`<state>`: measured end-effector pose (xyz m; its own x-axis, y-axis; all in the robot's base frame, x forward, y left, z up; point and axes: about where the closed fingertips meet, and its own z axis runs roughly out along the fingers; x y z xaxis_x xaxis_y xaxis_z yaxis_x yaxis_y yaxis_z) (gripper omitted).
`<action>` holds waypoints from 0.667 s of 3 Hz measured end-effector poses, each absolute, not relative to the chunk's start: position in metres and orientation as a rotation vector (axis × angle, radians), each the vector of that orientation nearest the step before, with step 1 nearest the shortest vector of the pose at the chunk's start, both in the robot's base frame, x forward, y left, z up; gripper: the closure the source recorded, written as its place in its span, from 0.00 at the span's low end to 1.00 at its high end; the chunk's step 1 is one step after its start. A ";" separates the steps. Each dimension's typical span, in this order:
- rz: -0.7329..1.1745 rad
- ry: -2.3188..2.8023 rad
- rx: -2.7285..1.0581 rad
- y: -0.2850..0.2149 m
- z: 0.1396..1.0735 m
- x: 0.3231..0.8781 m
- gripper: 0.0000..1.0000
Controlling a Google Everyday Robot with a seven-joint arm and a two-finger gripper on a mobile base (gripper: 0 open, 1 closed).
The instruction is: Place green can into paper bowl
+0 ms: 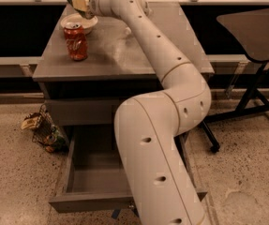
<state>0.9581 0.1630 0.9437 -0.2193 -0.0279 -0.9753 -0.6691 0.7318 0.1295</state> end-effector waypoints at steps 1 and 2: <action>0.644 1.734 -0.559 0.171 0.932 0.964 0.83; 0.639 1.760 -0.548 0.172 0.924 0.968 0.59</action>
Offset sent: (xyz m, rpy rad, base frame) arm 0.0471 0.0056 -0.0119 -0.0261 0.0691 -0.0353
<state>0.9680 0.1724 0.9239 -0.2631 -0.0433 -0.9638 -0.6512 0.7450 0.1443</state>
